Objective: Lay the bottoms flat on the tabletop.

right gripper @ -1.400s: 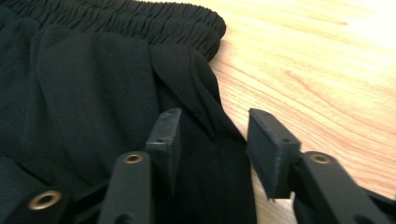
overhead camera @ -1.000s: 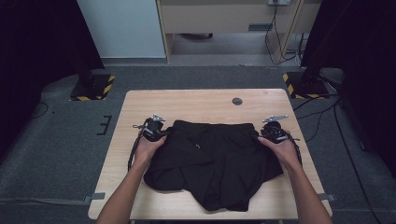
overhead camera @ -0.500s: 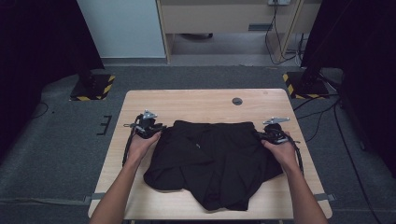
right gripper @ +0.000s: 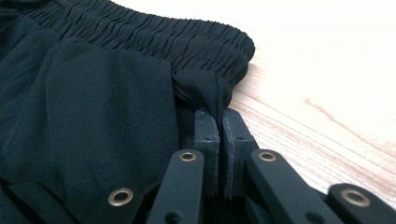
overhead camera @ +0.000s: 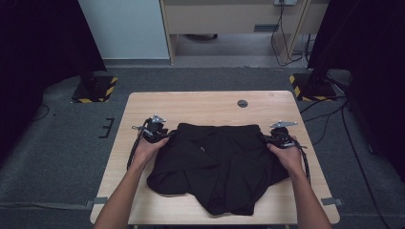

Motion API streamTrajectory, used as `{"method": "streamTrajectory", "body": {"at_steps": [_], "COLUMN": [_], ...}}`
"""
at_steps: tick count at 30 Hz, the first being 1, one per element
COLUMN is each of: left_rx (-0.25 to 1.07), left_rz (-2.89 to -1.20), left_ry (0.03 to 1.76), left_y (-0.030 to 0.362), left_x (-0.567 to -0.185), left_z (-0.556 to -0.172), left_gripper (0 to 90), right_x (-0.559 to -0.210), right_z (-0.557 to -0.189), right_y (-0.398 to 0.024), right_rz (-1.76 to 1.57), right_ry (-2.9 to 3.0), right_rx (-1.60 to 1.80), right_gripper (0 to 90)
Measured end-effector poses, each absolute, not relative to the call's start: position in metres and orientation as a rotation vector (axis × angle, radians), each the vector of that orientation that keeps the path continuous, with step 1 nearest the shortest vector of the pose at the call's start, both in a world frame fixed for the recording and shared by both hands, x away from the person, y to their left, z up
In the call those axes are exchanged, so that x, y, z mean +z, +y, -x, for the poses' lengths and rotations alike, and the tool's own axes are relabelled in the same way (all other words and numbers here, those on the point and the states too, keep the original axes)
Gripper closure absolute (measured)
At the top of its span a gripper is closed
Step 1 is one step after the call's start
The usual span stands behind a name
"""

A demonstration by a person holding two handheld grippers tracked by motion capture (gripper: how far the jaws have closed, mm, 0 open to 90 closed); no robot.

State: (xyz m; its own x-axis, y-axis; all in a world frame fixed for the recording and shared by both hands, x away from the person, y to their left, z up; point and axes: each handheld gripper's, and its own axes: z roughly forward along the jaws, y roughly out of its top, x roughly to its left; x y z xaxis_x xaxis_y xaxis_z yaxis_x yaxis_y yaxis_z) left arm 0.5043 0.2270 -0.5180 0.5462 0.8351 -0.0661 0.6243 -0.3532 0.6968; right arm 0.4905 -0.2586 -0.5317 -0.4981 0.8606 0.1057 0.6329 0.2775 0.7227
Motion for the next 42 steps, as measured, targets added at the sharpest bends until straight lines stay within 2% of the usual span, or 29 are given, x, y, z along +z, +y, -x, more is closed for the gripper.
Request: {"method": "streamTrajectory", "body": {"at_steps": [2, 4, 6, 10, 15, 20, 25, 42], "left_rx": [0.367, 0.402, 0.412, 0.388, 0.405, 0.439, 0.462, 0.515], "left_rz": [-2.093, -2.163, -2.158, -2.171, -2.1, -2.076, -2.004, -1.918], "left_ry": [1.157, 1.157, 1.165, 1.2, 1.156, 1.078, 1.084, 1.064], "left_y": [0.222, 0.209, 0.205, 0.195, 0.2, 0.202, 0.207, 0.207], "left_x": [-0.52, -0.522, -0.523, -0.519, -0.499, -0.468, -0.451, -0.408], "left_z": [-0.504, -0.501, -0.498, -0.495, -0.49, -0.479, -0.476, -0.466], "left_gripper": [58.1, 60.8, 63.7, 87.6, 88.1, 88.1, 88.1, 88.2], "right_x": [-0.532, -0.533, -0.533, -0.527, -0.511, -0.48, -0.451, -0.409], "right_z": [-0.491, -0.491, -0.491, -0.488, -0.484, -0.481, -0.47, -0.463], "right_y": [-0.259, -0.26, -0.259, -0.258, -0.261, -0.266, -0.26, -0.259], "right_rz": [-1.357, -1.346, -1.342, -1.31, -1.285, -1.238, -1.173, -1.141], "right_ry": [2.249, 2.246, 2.247, 2.272, 2.252, 2.221, 2.168, 2.092], "right_rx": [1.054, 1.069, 1.064, 1.03, 1.057, 1.129, 1.163, 1.181], "right_gripper": [86.1, 86.2, 87.3, 89.2, 89.3, 89.3, 89.3, 89.3]}}
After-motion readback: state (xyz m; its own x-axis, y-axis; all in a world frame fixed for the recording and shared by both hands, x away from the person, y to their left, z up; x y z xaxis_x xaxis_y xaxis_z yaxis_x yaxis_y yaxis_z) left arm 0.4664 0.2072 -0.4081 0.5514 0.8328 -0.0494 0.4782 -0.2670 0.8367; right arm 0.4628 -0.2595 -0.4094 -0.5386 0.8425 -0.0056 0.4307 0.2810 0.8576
